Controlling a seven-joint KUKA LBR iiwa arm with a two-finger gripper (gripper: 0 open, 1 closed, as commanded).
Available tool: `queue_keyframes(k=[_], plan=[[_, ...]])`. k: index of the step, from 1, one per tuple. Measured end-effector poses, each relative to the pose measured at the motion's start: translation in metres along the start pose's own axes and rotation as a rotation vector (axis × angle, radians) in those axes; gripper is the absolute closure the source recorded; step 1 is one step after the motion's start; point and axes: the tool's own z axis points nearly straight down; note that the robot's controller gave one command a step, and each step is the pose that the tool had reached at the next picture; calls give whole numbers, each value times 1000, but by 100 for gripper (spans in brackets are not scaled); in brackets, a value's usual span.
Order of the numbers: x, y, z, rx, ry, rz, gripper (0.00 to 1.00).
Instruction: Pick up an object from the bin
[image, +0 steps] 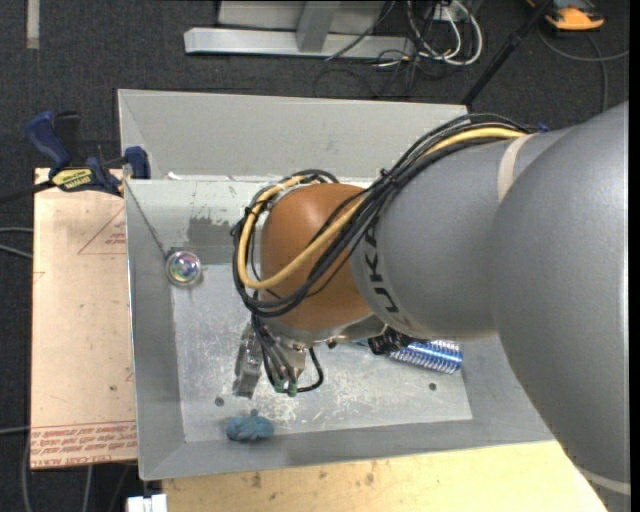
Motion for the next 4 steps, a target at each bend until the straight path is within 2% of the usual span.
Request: queue_keyframes(k=[1, 2, 3, 4], plan=[[1, -1, 5, 5, 7, 1, 0], [-22, -68, 99, 4, 1, -304, 0], [1, -3, 97, -4, -8, -318, 0], [11, 32, 44, -1, 2, -280, 0]])
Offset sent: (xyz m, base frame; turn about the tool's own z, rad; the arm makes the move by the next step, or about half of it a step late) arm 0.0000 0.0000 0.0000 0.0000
